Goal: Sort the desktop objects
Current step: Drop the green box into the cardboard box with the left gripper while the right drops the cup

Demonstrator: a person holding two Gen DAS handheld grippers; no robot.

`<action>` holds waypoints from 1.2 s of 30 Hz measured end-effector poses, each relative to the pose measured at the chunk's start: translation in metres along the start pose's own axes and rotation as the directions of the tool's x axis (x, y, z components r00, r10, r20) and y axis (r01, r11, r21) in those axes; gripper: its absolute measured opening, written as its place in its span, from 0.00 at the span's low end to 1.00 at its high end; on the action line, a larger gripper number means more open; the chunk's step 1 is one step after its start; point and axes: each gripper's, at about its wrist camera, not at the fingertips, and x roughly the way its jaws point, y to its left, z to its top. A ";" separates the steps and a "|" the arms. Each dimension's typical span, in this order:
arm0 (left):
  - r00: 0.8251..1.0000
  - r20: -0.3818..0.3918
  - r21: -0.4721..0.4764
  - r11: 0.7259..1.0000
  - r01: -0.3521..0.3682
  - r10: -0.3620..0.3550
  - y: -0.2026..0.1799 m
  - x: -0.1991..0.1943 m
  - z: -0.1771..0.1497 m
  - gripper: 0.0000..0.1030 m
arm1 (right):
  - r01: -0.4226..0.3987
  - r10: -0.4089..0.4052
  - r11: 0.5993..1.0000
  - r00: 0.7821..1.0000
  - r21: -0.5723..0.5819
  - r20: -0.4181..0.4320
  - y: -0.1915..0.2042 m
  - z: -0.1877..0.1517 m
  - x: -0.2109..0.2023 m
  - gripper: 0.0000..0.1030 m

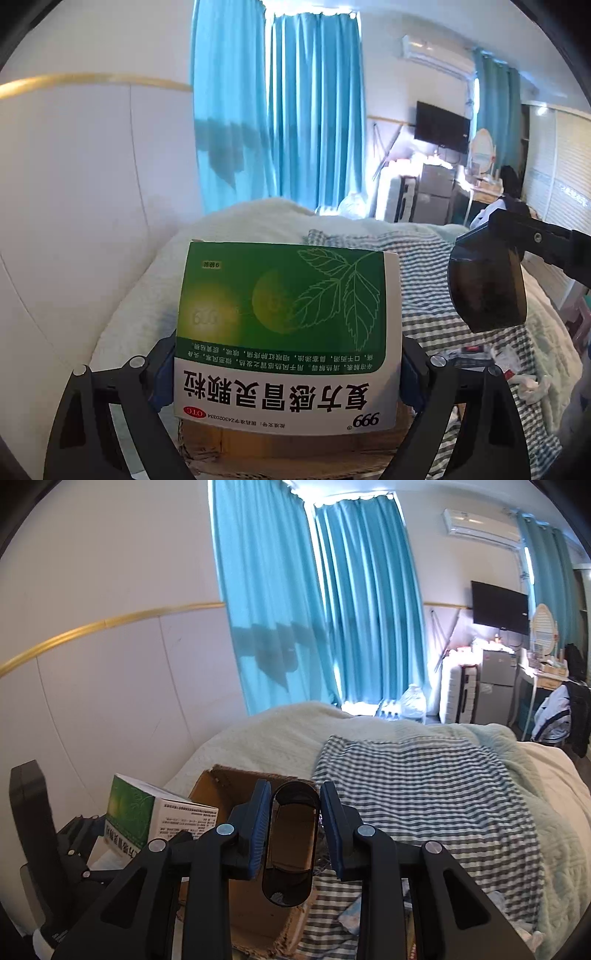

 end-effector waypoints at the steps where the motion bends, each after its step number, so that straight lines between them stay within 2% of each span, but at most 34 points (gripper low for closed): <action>1: 1.000 -0.012 -0.006 1.000 0.000 0.000 0.002 0.004 -0.001 0.90 | -0.005 0.005 1.000 1.000 -0.001 -0.007 0.000 -0.002 0.005 0.27; 14: 0.992 -0.128 -0.021 1.000 -0.023 0.020 0.019 0.049 -0.029 0.90 | -0.080 0.075 0.996 0.990 -0.036 -0.116 0.020 -0.022 0.081 0.27; 19: 0.984 -0.175 -0.010 0.999 -0.034 0.032 0.019 0.061 -0.031 0.93 | -0.100 0.094 0.995 0.984 -0.031 -0.153 0.023 -0.031 0.102 0.27; 21: 0.981 -0.192 -0.017 0.999 -0.032 0.028 0.020 0.061 -0.030 0.94 | -0.095 0.090 0.995 0.984 -0.029 -0.153 0.022 -0.032 0.103 0.42; 22: 0.981 -0.194 -0.019 0.999 -0.030 0.025 0.021 0.062 -0.027 0.96 | -0.085 0.080 0.996 0.987 -0.028 -0.137 0.022 -0.032 0.100 0.56; 23: 0.982 -0.189 -0.020 0.999 -0.029 0.024 0.020 0.057 -0.025 0.97 | -0.077 0.073 0.997 0.990 -0.027 -0.123 0.023 -0.030 0.097 0.60; 27: 0.990 -0.136 -0.002 0.999 -0.036 0.036 0.018 0.037 -0.014 1.00 | -0.057 0.055 0.998 0.995 -0.023 -0.080 0.019 -0.022 0.074 0.61; 36: 0.999 -0.030 -0.020 0.999 -0.043 0.043 0.008 -0.021 0.010 1.00 | 0.011 -0.010 1.000 0.999 -0.011 0.034 0.005 -0.001 -0.002 0.79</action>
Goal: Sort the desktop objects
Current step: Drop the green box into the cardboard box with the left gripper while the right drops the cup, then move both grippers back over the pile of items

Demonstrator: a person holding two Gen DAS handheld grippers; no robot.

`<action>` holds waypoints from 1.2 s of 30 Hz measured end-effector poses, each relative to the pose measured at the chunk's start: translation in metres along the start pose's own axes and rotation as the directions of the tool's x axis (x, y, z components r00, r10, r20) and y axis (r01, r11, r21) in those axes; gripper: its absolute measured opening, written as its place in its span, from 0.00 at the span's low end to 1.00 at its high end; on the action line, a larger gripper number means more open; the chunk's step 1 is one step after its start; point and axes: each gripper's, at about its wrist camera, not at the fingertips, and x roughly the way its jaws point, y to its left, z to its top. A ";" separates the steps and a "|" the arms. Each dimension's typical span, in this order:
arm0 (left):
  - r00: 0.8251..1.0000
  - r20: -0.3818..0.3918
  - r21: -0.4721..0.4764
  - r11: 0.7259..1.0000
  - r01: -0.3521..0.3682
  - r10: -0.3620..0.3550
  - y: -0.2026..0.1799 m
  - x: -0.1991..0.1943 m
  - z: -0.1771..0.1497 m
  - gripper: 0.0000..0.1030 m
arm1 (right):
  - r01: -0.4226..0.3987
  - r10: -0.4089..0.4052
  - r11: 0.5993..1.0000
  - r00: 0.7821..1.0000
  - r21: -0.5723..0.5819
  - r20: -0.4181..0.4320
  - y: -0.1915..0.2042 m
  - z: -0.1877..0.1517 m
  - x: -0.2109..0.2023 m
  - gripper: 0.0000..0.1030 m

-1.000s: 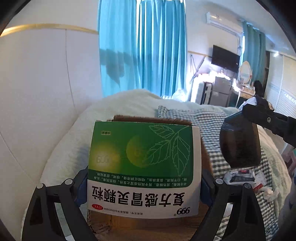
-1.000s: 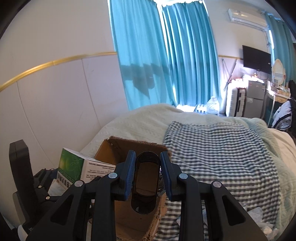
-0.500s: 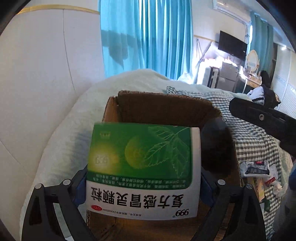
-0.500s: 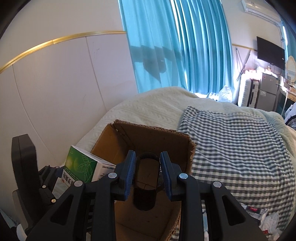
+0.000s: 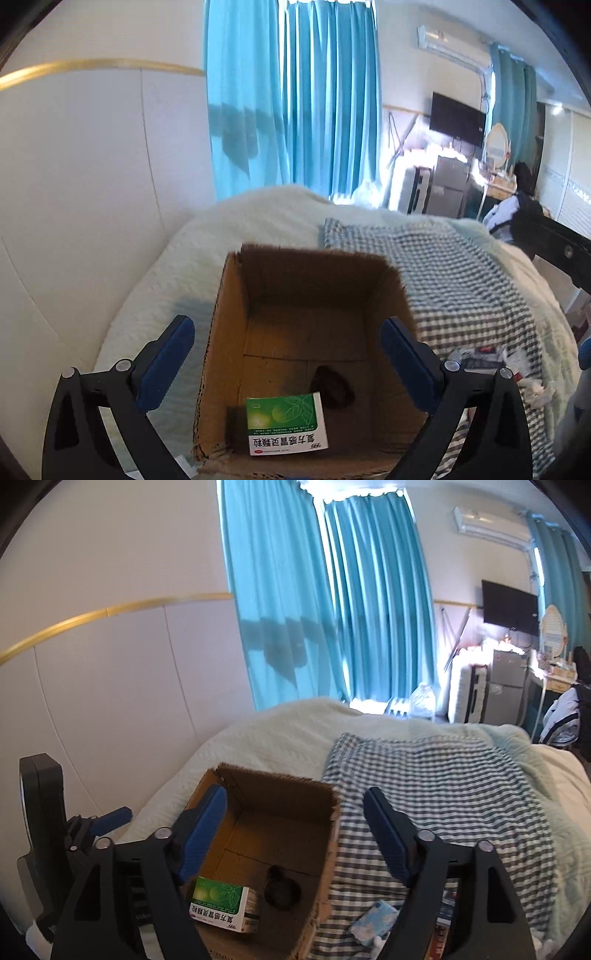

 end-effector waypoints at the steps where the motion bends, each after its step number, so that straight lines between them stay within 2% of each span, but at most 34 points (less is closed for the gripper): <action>1: 1.000 0.015 -0.001 1.000 -0.002 0.002 -0.002 -0.006 0.003 1.00 | 0.009 -0.009 1.000 1.000 0.003 0.016 -0.003 0.002 -0.009 0.82; 7: 0.996 0.084 -0.007 1.000 0.006 -0.005 -0.018 -0.039 0.013 1.00 | 0.061 -0.064 0.998 0.991 0.033 0.117 -0.020 0.009 -0.067 1.00; 16: 0.984 0.174 -0.025 0.999 0.033 -0.028 -0.052 -0.081 0.020 1.00 | 0.127 -0.136 0.990 0.969 0.059 0.206 -0.052 0.013 -0.138 1.00; 22: 0.973 0.231 -0.019 0.999 0.030 -0.025 -0.074 -0.102 0.026 1.00 | 0.180 -0.190 0.982 0.957 0.064 0.217 -0.075 0.013 -0.170 1.00; 26: 0.969 0.244 0.018 0.999 0.026 -0.030 -0.094 -0.110 0.029 1.00 | 0.208 -0.220 0.975 0.950 0.075 0.221 -0.092 0.011 -0.186 1.00; 28: 0.964 0.265 0.032 0.999 0.023 -0.030 -0.105 -0.114 0.027 1.00 | 0.217 -0.230 0.973 0.947 0.079 0.224 -0.101 0.009 -0.193 1.00; 32: 0.941 0.335 0.077 0.997 0.024 -0.049 -0.130 -0.117 0.018 1.00 | 0.255 -0.263 0.965 0.935 0.063 0.240 -0.113 0.003 -0.205 1.00; 36: 0.951 0.296 0.038 0.996 0.075 -0.083 -0.144 -0.102 0.012 1.00 | 0.274 -0.280 0.960 0.922 0.060 0.266 -0.126 -0.006 -0.215 1.00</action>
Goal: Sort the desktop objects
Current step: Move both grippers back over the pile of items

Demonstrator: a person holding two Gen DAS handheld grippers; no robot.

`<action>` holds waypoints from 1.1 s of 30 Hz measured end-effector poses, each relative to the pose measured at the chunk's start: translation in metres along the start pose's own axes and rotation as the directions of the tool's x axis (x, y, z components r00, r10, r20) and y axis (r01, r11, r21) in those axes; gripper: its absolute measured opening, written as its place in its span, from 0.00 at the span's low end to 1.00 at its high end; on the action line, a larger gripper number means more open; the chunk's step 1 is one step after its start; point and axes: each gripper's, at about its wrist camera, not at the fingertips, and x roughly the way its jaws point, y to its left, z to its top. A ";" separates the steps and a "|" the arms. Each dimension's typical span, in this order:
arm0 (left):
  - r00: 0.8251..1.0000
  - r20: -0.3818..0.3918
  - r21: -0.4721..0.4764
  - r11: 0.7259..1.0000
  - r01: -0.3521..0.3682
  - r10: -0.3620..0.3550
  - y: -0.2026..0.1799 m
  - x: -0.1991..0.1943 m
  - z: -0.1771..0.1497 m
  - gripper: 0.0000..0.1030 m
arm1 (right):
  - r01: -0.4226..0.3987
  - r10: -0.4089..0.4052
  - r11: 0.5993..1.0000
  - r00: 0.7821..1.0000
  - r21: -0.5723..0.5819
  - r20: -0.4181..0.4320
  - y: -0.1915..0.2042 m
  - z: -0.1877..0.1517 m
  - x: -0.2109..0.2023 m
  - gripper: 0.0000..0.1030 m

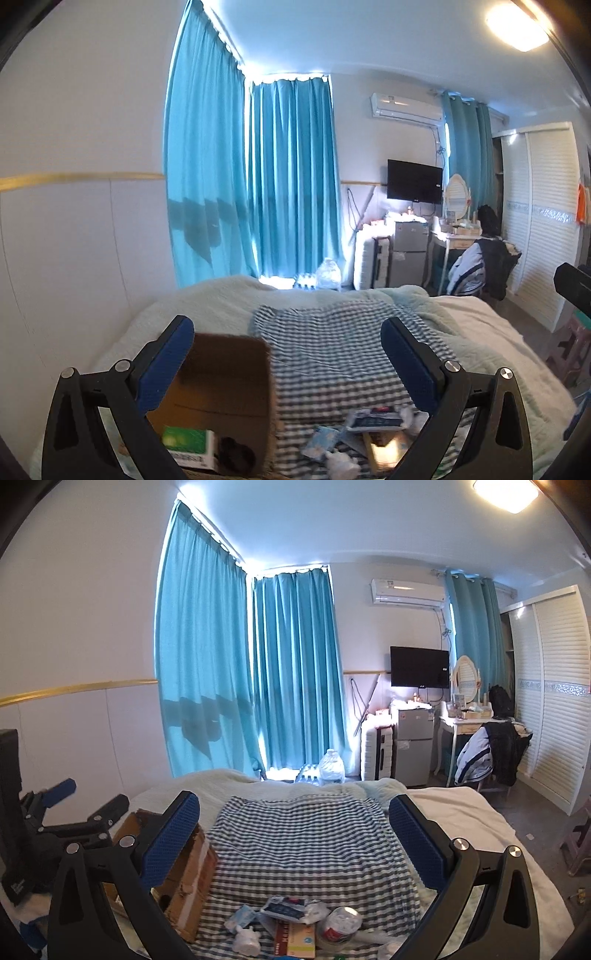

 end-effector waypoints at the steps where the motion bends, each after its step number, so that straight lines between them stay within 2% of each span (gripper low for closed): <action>1: 1.000 -0.002 -0.010 1.000 0.003 -0.003 -0.002 0.002 -0.001 1.00 | 0.003 -0.003 1.000 1.000 0.001 0.004 -0.005 -0.001 -0.001 1.00; 4: 0.999 -0.030 -0.017 1.000 0.026 -0.026 -0.011 0.012 -0.006 1.00 | -0.001 0.000 1.000 0.999 0.014 0.050 -0.021 -0.004 -0.006 1.00; 8: 0.996 -0.063 -0.003 0.998 0.061 -0.061 -0.024 0.025 -0.018 1.00 | 0.023 -0.024 1.000 0.999 0.018 0.046 -0.035 -0.011 -0.002 1.00; 10: 0.994 -0.076 -0.005 0.997 0.079 -0.079 -0.029 0.028 -0.023 1.00 | 0.043 -0.044 0.999 0.999 0.030 0.022 -0.044 -0.017 0.003 1.00; 14: 0.984 -0.160 0.039 0.996 0.084 -0.076 -0.043 0.045 -0.037 1.00 | 0.075 -0.074 0.995 0.997 0.067 -0.013 -0.058 -0.029 0.013 1.00; 17: 0.981 -0.175 0.047 0.995 0.093 -0.084 -0.049 0.050 -0.047 1.00 | 0.091 -0.088 0.994 0.995 0.064 -0.041 -0.067 -0.037 0.020 1.00; 21: 0.970 -0.229 0.056 0.994 0.095 -0.080 -0.059 0.065 -0.063 1.00 | 0.065 -0.060 0.997 0.992 0.043 -0.109 -0.069 -0.051 0.035 0.97; 23: 0.967 -0.245 0.063 0.994 0.086 -0.068 -0.062 0.070 -0.071 1.00 | 0.061 -0.056 0.997 0.990 0.037 -0.129 -0.073 -0.058 0.044 0.88; 24: 0.966 -0.253 0.065 0.995 0.078 -0.059 -0.064 0.075 -0.075 1.00 | 0.059 -0.055 0.998 0.988 0.030 -0.142 -0.073 -0.061 0.048 0.87; 26: 0.963 -0.266 0.058 0.996 0.068 -0.050 -0.065 0.081 -0.084 1.00 | 0.052 -0.048 0.998 0.985 0.023 -0.166 -0.076 -0.069 0.057 0.86; 29: 0.949 -0.310 0.038 0.997 0.072 -0.057 -0.064 0.091 -0.100 1.00 | 0.038 -0.029 0.998 0.978 0.042 -0.207 -0.081 -0.081 0.072 0.86; 33: 0.937 -0.345 0.057 0.996 0.068 -0.044 -0.069 0.102 -0.116 1.00 | 0.029 -0.010 0.997 0.967 0.068 -0.255 -0.089 -0.096 0.090 0.86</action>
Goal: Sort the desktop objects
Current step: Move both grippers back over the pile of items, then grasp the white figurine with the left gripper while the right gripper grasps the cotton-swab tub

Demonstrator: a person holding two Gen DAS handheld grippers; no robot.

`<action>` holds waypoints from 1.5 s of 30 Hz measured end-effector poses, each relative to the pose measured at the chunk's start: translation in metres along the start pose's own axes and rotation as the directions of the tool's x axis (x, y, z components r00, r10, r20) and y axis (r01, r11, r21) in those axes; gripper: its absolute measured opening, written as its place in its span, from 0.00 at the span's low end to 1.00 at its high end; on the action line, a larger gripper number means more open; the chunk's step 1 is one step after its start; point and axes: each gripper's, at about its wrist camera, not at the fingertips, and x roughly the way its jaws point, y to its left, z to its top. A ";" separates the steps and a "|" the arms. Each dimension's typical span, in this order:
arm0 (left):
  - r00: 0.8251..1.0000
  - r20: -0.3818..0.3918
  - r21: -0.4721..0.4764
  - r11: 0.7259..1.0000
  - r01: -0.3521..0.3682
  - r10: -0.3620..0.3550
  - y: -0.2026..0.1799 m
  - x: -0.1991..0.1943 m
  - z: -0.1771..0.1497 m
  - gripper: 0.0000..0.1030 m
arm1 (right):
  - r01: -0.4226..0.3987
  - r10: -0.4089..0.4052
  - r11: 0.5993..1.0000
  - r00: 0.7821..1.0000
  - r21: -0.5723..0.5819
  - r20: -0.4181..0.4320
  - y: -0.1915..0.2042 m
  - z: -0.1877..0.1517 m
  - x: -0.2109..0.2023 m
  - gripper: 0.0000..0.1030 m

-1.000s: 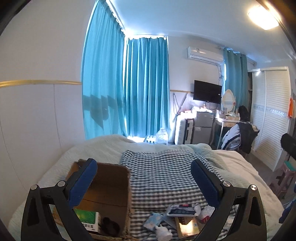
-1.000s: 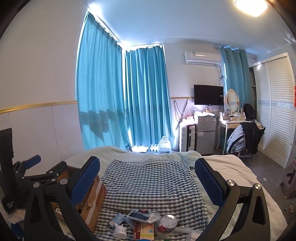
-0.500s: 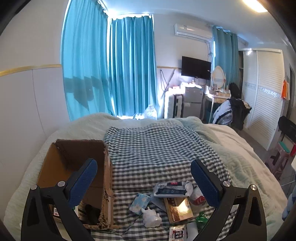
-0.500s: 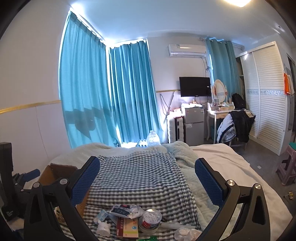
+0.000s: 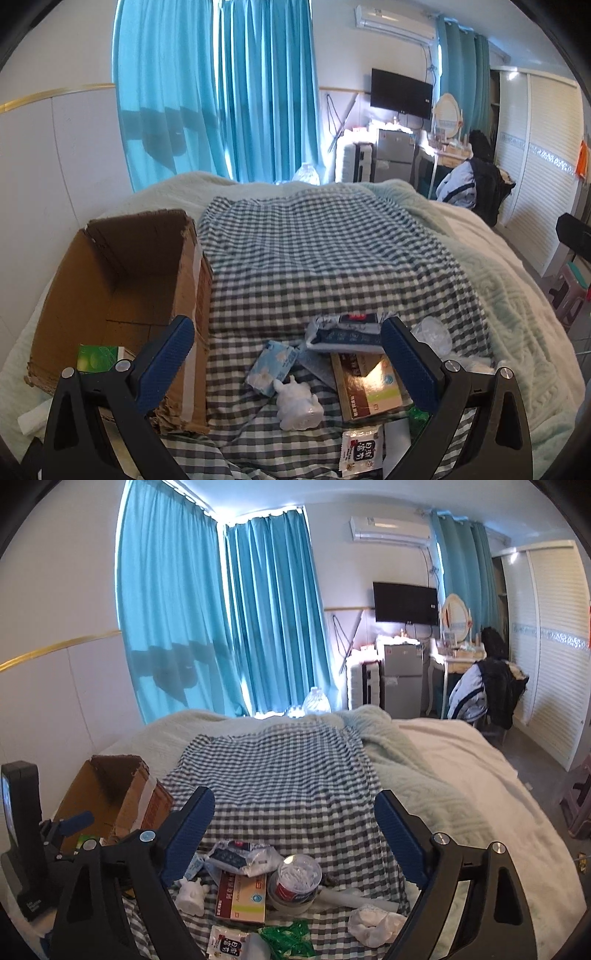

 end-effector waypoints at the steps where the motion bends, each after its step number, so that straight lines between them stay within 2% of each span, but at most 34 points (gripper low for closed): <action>1: 1.000 -0.007 0.003 1.000 -0.002 0.002 -0.001 0.004 -0.003 1.00 | 0.002 -0.002 1.000 1.000 -0.002 -0.008 0.000 -0.003 0.005 0.86; 9: 0.996 -0.086 0.007 1.000 -0.026 0.027 -0.005 0.038 -0.025 1.00 | -0.005 0.003 1.000 0.995 -0.018 -0.098 -0.002 -0.030 0.049 0.83; 13: 0.989 -0.139 0.046 0.998 -0.039 0.045 -0.011 0.054 -0.040 0.97 | -0.011 0.011 1.000 0.989 0.000 -0.147 -0.008 -0.047 0.073 0.83; 17: 0.973 -0.225 0.045 0.998 -0.044 0.053 -0.012 0.075 -0.061 0.94 | -0.021 0.026 0.999 0.981 0.030 -0.192 -0.015 -0.062 0.095 0.83; 21: 0.959 -0.276 0.058 0.997 -0.055 0.069 -0.013 0.092 -0.077 0.92 | -0.031 0.038 0.999 0.967 0.030 -0.252 -0.018 -0.081 0.119 0.83; 26: 0.939 -0.326 0.080 0.993 -0.090 0.112 -0.014 0.107 -0.090 0.92 | -0.046 0.058 0.998 0.953 0.050 -0.297 -0.020 -0.096 0.143 0.83; 31: 0.927 -0.354 0.062 0.992 -0.106 0.121 -0.009 0.119 -0.097 0.92 | -0.042 0.066 0.996 0.932 0.075 -0.355 -0.024 -0.112 0.165 0.83; 33: 0.915 -0.382 0.076 0.991 -0.112 0.132 -0.009 0.127 -0.101 0.92 | -0.042 0.070 0.996 0.926 0.082 -0.371 -0.025 -0.116 0.173 0.83; 36: 0.915 -0.380 0.080 0.990 -0.113 0.136 -0.008 0.134 -0.104 0.92 | -0.041 0.068 0.996 0.923 0.080 -0.378 -0.024 -0.117 0.181 0.83; 38: 0.919 -0.369 0.081 0.990 -0.118 0.140 -0.009 0.134 -0.105 0.84 | -0.044 0.068 0.996 0.921 0.073 -0.383 -0.020 -0.117 0.186 0.83; 40: 0.917 -0.381 0.100 0.991 -0.086 0.117 -0.013 0.136 -0.108 0.53 | -0.055 0.072 0.997 0.915 0.053 -0.396 -0.014 -0.118 0.190 0.82; 41: 0.917 -0.379 0.113 0.990 -0.086 0.123 -0.015 0.135 -0.108 0.53 | -0.055 0.064 0.998 0.913 0.035 -0.403 -0.011 -0.119 0.191 0.63; 45: 0.929 -0.358 0.104 0.993 -0.063 0.096 -0.013 0.126 -0.105 0.53 | -0.041 0.045 0.999 0.903 0.018 -0.427 -0.005 -0.118 0.190 0.62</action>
